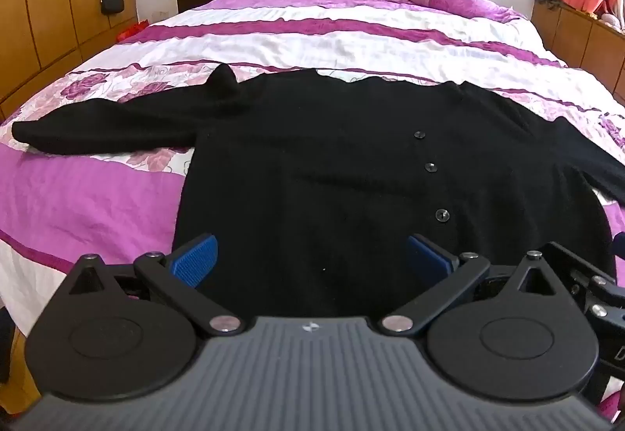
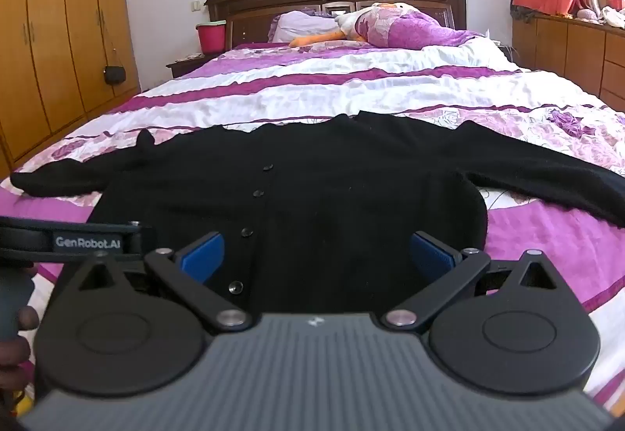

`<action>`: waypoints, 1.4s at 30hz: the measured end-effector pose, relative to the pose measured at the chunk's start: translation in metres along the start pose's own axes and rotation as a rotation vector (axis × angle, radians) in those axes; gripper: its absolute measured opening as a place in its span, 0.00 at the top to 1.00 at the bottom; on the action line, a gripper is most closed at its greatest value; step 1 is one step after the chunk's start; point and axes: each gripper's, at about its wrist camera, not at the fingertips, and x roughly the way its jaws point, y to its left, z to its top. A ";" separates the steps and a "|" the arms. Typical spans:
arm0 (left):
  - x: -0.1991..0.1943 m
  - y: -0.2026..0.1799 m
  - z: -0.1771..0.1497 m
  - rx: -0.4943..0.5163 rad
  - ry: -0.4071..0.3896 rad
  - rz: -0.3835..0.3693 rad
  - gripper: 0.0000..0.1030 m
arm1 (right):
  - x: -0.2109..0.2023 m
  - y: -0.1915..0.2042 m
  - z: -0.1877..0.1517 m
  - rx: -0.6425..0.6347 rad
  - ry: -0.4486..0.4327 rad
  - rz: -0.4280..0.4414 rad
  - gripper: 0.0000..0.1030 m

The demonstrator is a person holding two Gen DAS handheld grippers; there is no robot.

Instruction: Fold small clothes

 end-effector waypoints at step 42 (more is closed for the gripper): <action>0.003 0.002 -0.002 0.009 0.017 0.008 0.00 | 0.002 0.002 -0.002 -0.016 0.002 0.003 0.00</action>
